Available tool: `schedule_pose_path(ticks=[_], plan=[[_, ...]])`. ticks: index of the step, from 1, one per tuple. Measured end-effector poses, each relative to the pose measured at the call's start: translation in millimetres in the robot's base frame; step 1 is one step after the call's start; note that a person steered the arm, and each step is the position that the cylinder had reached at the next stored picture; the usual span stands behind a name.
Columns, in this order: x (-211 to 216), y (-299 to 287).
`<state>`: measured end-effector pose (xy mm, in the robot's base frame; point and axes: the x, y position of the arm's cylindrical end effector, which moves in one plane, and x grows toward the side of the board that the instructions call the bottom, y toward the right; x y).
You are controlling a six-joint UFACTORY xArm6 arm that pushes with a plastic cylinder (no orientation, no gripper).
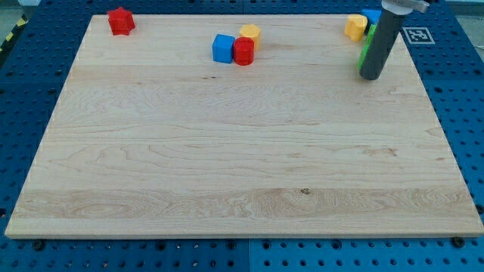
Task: Push blue cube along with red circle towards center right
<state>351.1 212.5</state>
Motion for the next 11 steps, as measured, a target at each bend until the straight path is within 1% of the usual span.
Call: schedule_pose_path(ticks=[1,2,3,4,5,6,7,9,11], plan=[[-8.0,1.5],[-8.2,-33.3],[-8.2,-111.5],[-1.0,-203.7],[-12.6,-288.7],[-51.2,-313.9],[-56.8,-299.5],[-57.4,-212.1],[-57.4,-183.5]])
